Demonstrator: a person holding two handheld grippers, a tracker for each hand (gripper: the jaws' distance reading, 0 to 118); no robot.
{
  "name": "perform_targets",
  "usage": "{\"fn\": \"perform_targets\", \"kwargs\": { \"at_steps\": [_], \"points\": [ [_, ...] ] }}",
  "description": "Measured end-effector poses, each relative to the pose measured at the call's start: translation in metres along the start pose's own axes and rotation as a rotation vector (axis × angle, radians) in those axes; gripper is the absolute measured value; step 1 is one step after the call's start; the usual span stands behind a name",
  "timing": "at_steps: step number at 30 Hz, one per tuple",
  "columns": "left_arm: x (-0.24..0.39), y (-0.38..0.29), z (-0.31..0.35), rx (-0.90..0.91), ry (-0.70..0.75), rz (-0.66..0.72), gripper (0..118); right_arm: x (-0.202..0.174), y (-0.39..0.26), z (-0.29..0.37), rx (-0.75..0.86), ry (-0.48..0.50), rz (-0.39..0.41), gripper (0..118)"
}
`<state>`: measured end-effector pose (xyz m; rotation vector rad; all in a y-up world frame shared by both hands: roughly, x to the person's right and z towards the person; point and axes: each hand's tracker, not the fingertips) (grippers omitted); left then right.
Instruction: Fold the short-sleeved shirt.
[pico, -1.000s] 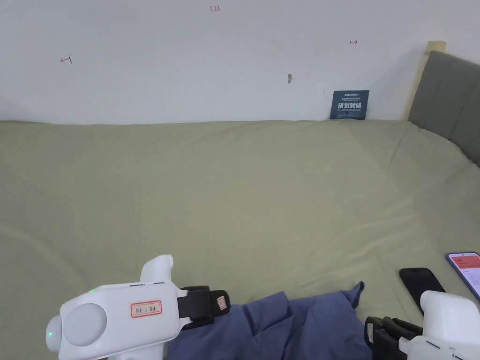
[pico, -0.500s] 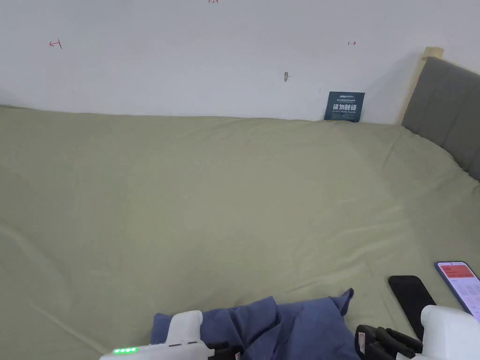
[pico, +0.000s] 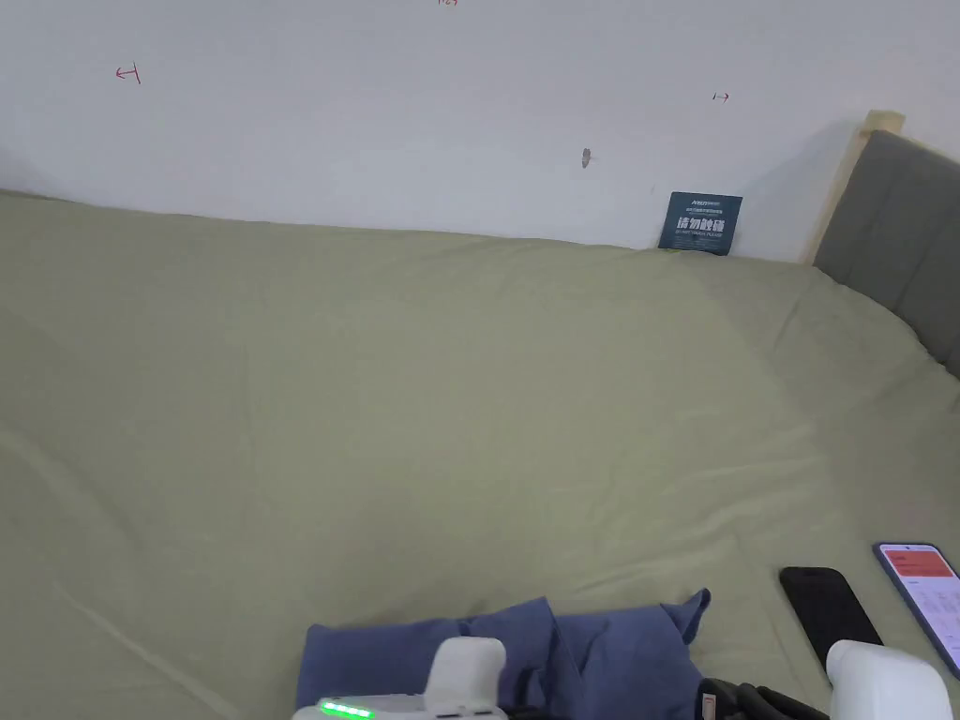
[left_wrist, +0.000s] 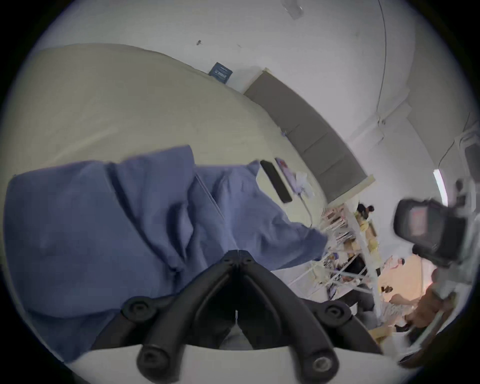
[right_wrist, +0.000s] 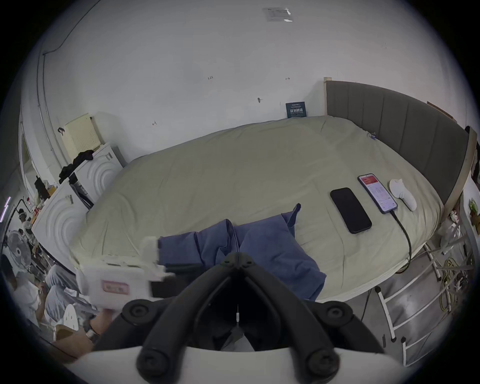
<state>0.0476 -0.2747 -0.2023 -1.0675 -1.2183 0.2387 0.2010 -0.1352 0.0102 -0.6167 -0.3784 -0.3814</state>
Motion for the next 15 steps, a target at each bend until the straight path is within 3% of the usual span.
{"fn": "perform_targets", "kwargs": {
  "at_steps": [2, 6, 9, 10, 11, 13, 14, 15],
  "points": [
    [-0.01, 0.009, 0.031, 0.056, -0.028, 0.012, 0, 0.0, 0.001, 0.001, 0.002, 0.0, 0.001, 2],
    [-0.053, 0.026, 0.102, 0.076, 0.06, 0.006, 0, -0.006, 0.006, -0.003, 0.011, 0.011, 0.01, 2],
    [-0.096, 0.024, 0.137, 0.043, 0.069, 0.13, 0, -0.013, 0.008, -0.006, 0.011, 0.034, 0.016, 2],
    [-0.106, 0.022, 0.144, 0.053, 0.083, 0.16, 9, -0.015, 0.009, -0.007, 0.01, 0.04, 0.02, 2],
    [-0.119, 0.021, 0.15, 0.041, 0.067, 0.191, 29, -0.018, 0.009, -0.007, 0.008, 0.048, 0.029, 2],
    [-0.133, 0.014, 0.153, 0.001, 0.067, 0.252, 99, -0.022, 0.009, -0.006, 0.008, 0.055, 0.042, 2],
    [-0.139, 0.011, 0.152, -0.018, 0.042, 0.267, 112, -0.024, 0.009, -0.006, 0.008, 0.063, 0.048, 2],
    [-0.142, 0.007, 0.154, -0.012, 0.043, 0.27, 113, -0.024, 0.009, -0.005, 0.007, 0.07, 0.052, 2]
  ]
}}
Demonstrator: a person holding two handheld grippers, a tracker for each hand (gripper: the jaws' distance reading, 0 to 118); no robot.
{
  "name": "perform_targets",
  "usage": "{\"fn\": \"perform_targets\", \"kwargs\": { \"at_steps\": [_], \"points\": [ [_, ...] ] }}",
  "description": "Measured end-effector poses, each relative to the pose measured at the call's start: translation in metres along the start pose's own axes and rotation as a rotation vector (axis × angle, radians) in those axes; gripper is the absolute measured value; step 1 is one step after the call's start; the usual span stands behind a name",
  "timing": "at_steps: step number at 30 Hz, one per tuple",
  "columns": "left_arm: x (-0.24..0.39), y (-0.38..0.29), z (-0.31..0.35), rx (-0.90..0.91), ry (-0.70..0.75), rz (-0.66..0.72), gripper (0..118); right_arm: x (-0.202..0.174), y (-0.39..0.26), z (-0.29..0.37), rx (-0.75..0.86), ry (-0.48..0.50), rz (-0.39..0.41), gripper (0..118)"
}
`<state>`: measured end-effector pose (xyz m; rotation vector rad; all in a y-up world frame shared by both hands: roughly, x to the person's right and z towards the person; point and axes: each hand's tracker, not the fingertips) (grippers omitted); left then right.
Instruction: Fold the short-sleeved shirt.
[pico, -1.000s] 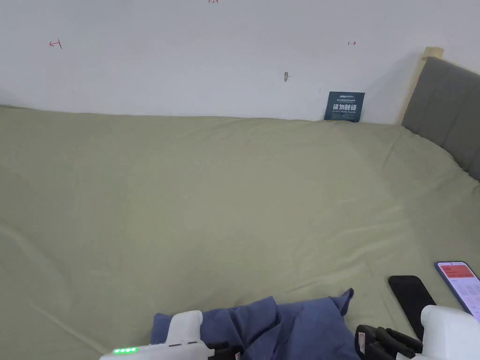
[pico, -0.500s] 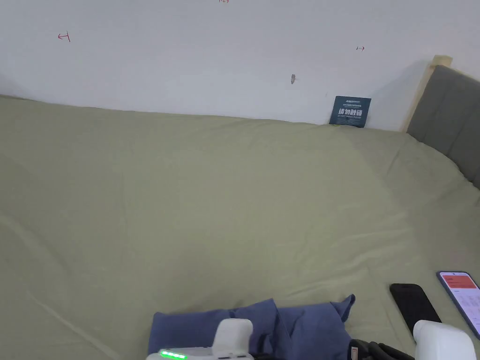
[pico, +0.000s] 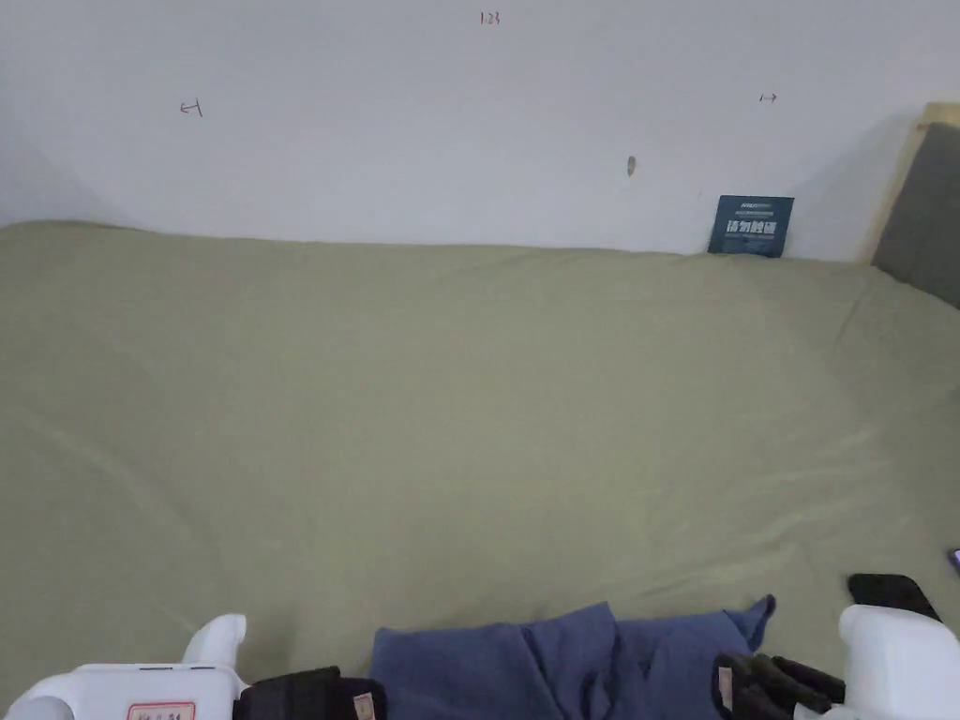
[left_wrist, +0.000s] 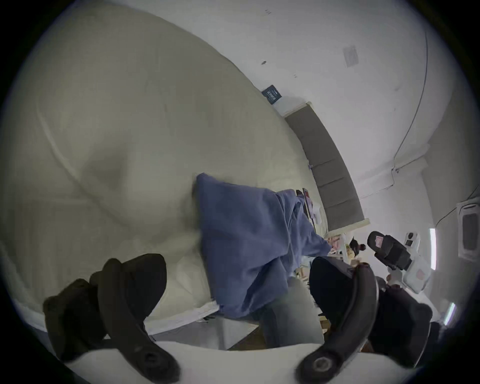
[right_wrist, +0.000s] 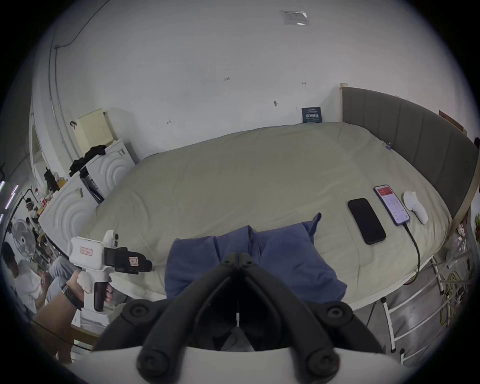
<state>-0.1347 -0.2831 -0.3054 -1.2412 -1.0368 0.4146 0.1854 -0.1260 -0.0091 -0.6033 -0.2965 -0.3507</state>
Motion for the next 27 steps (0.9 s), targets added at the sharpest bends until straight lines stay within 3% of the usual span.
{"fn": "perform_targets", "kwargs": {
  "at_steps": [6, 11, 13, 15, 16, 17, 19, 22, 25, 27],
  "points": [
    [-0.014, -0.009, -0.035, -0.006, -0.084, 0.133, 113, -0.001, 0.001, 0.003, 0.002, 0.0, 0.005, 2],
    [-0.005, -0.017, -0.073, 0.05, -0.251, 0.214, 109, 0.003, 0.0, 0.003, -0.001, -0.005, -0.016, 2],
    [-0.001, -0.017, -0.076, 0.095, -0.233, 0.188, 88, 0.003, -0.001, 0.003, -0.005, -0.006, -0.016, 2],
    [-0.002, -0.016, -0.074, 0.121, -0.122, 0.192, 63, 0.003, -0.002, 0.004, -0.007, -0.007, -0.015, 2],
    [-0.004, -0.014, -0.074, 0.123, 0.019, 0.184, 6, 0.002, -0.003, 0.005, -0.007, -0.006, -0.014, 2],
    [-0.007, -0.016, -0.069, 0.141, 0.037, 0.196, 6, 0.002, -0.003, 0.005, -0.007, -0.007, -0.014, 2],
    [-0.01, -0.016, -0.063, 0.105, -0.114, 0.226, 6, 0.001, -0.003, 0.005, -0.006, -0.007, -0.012, 2],
    [0.002, -0.001, -0.032, 0.157, -0.001, 0.058, 6, 0.0, -0.003, 0.004, -0.01, -0.013, -0.006, 2],
    [-0.001, 0.02, 0.006, 0.131, 0.066, 0.109, 6, -0.002, -0.001, 0.001, -0.014, -0.011, -0.002, 2],
    [-0.002, 0.031, 0.045, 0.182, 0.127, 0.023, 6, -0.005, -0.001, -0.002, -0.009, -0.005, -0.001, 2]
  ]
}}
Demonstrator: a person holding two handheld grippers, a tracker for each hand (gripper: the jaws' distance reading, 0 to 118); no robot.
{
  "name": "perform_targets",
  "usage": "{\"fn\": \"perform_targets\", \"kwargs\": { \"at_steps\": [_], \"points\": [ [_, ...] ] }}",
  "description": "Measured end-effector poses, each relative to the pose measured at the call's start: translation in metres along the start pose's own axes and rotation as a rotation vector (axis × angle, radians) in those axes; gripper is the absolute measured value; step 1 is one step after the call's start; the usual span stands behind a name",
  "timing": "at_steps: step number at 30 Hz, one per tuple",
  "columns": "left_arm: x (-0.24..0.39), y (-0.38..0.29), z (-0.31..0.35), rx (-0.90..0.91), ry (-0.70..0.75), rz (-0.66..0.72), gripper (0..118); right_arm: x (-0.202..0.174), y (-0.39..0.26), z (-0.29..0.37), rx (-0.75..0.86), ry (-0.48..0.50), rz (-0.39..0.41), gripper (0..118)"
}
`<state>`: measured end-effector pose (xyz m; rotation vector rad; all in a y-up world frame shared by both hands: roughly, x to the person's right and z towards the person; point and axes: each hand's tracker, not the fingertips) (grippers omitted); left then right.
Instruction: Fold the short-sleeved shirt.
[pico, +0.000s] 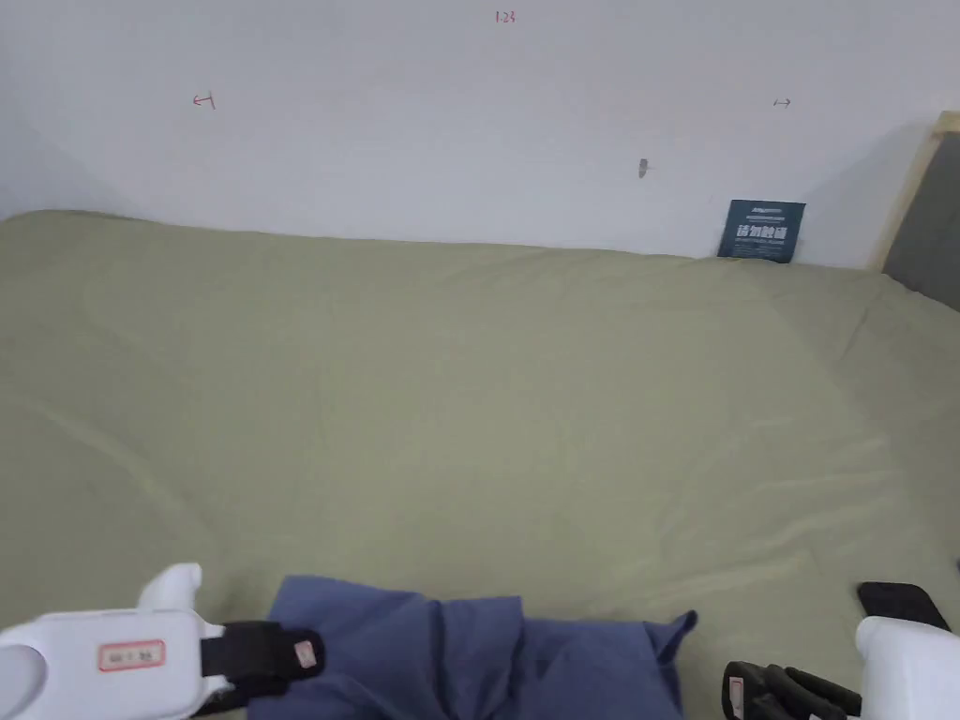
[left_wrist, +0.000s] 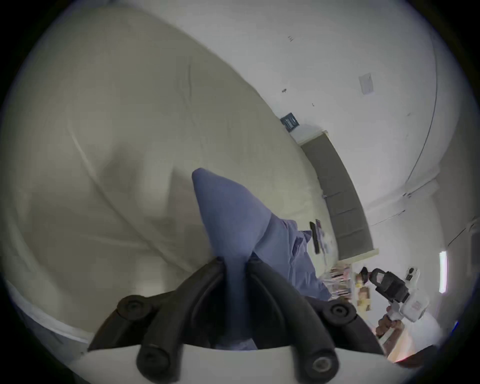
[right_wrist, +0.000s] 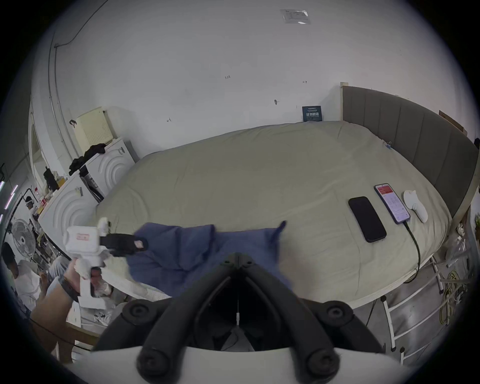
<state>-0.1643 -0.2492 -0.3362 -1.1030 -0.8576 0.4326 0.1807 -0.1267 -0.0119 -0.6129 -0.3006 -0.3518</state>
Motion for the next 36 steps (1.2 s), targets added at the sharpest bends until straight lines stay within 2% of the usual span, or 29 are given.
{"fn": "perform_targets", "kwargs": {
  "at_steps": [3, 7, 13, 17, 20, 23, 25, 27, 30, 34, 36],
  "points": [
    [-0.007, 0.024, 0.051, 0.057, 0.098, 0.029, 6, -0.006, 0.001, -0.006, -0.008, 0.019, 0.008, 2],
    [-0.003, 0.05, 0.1, 0.071, 0.339, -0.014, 6, -0.016, 0.001, -0.013, -0.021, 0.042, 0.024, 2],
    [0.028, 0.055, 0.114, 0.076, 0.523, -0.162, 6, -0.025, -0.002, -0.019, -0.039, 0.058, 0.042, 2],
    [0.066, 0.042, 0.083, 0.038, 0.463, -0.246, 6, -0.026, -0.003, -0.017, -0.041, 0.061, 0.043, 2],
    [0.098, 0.032, 0.05, -0.006, 0.484, -0.313, 6, -0.023, -0.004, -0.013, -0.039, 0.057, 0.04, 2],
    [0.119, 0.021, 0.019, -0.067, 0.363, -0.334, 6, -0.018, -0.006, -0.008, -0.031, 0.055, 0.026, 2],
    [0.132, 0.014, -0.001, -0.123, 0.334, -0.356, 8, -0.014, -0.007, -0.005, -0.028, 0.05, 0.015, 2],
    [0.137, 0.008, -0.016, -0.158, 0.325, -0.381, 18, -0.01, -0.008, -0.003, -0.023, 0.045, 0.005, 2],
    [0.14, 0.004, -0.025, -0.187, 0.211, -0.336, 69, -0.005, -0.01, -0.002, -0.022, 0.041, -0.008, 2],
    [0.139, 0.007, -0.017, -0.162, -0.007, -0.245, 73, -0.002, -0.013, -0.004, -0.028, 0.034, -0.019, 2],
    [0.138, 0.011, -0.007, -0.117, -0.031, -0.236, 75, -0.002, -0.013, -0.006, -0.032, 0.039, -0.022, 2]
  ]
}}
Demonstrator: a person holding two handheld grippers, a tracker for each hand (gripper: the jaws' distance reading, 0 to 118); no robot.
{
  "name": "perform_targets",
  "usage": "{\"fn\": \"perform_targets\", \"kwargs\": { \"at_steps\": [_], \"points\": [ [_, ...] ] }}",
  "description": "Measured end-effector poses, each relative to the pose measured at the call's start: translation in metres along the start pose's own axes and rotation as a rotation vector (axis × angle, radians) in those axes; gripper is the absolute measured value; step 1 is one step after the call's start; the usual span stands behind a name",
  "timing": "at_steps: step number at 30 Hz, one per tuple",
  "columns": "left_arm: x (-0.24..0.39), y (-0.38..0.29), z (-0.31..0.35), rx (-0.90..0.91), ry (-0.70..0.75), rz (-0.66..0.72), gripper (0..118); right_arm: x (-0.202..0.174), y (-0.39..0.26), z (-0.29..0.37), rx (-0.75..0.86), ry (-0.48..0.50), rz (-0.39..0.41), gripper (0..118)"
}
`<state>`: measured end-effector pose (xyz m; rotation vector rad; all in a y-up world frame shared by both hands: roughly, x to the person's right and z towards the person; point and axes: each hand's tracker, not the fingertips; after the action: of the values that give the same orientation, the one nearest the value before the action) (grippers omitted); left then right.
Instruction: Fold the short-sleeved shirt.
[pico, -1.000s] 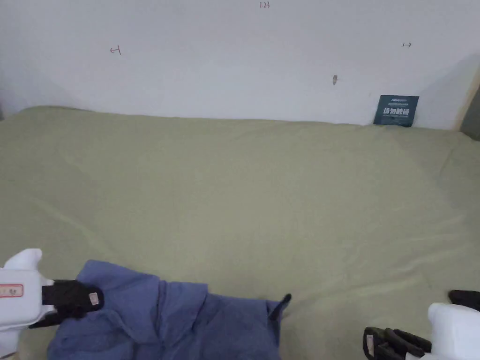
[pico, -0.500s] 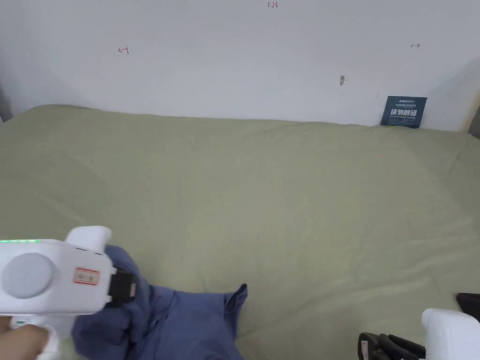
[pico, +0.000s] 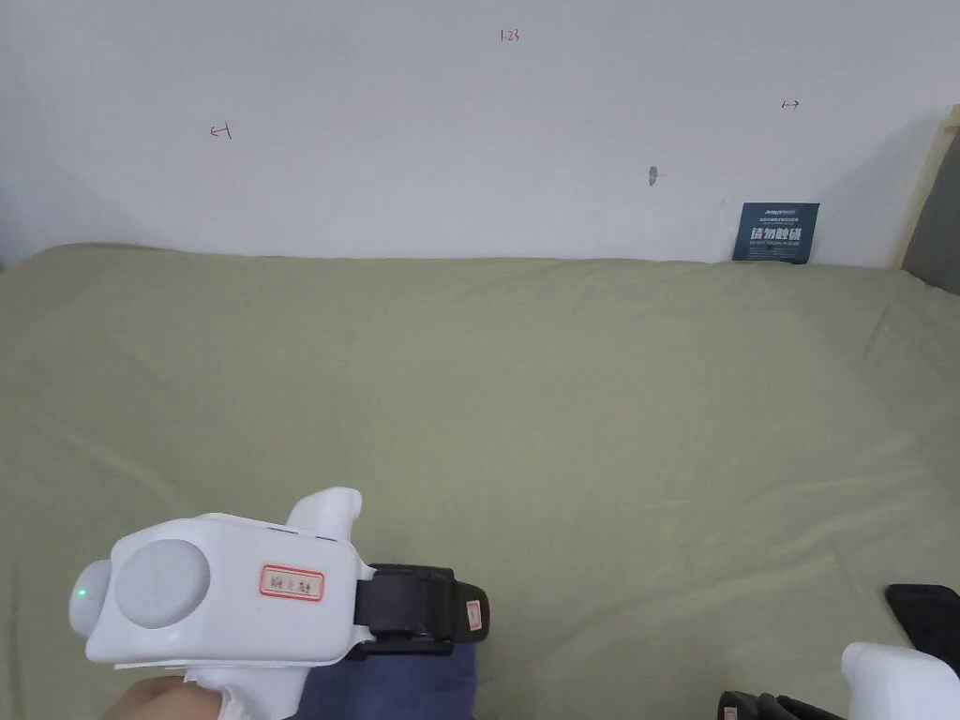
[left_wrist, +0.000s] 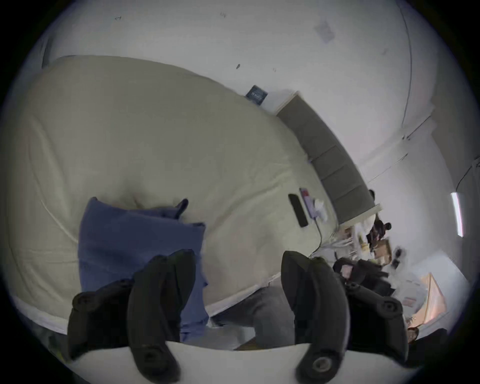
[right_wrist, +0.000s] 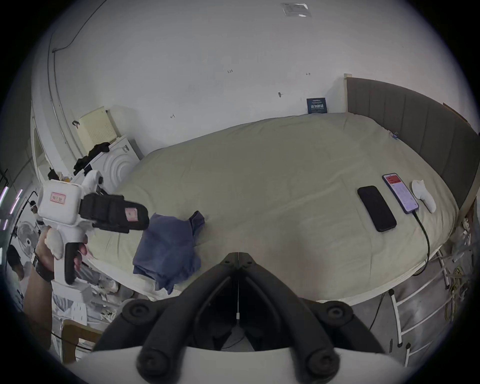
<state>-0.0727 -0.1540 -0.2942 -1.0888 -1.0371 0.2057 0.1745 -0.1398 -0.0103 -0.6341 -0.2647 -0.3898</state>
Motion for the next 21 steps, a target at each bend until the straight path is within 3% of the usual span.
{"fn": "perform_targets", "kwargs": {
  "at_steps": [5, 9, 14, 21],
  "points": [
    [-0.044, -0.009, 0.022, 0.082, 0.111, 0.044, 70, -0.005, -0.001, 0.0, -0.003, 0.016, 0.01, 2],
    [-0.076, -0.039, 0.01, 0.049, 0.103, 0.141, 21, -0.008, 0.0, -0.003, 0.003, 0.024, 0.009, 2],
    [-0.077, -0.081, -0.04, -0.063, 0.065, 0.154, 16, -0.014, 0.004, -0.006, 0.002, 0.045, 0.024, 2],
    [-0.063, -0.106, -0.088, -0.067, 0.026, 0.178, 4, -0.019, 0.007, -0.001, 0.019, 0.05, 0.041, 2]
  ]
}}
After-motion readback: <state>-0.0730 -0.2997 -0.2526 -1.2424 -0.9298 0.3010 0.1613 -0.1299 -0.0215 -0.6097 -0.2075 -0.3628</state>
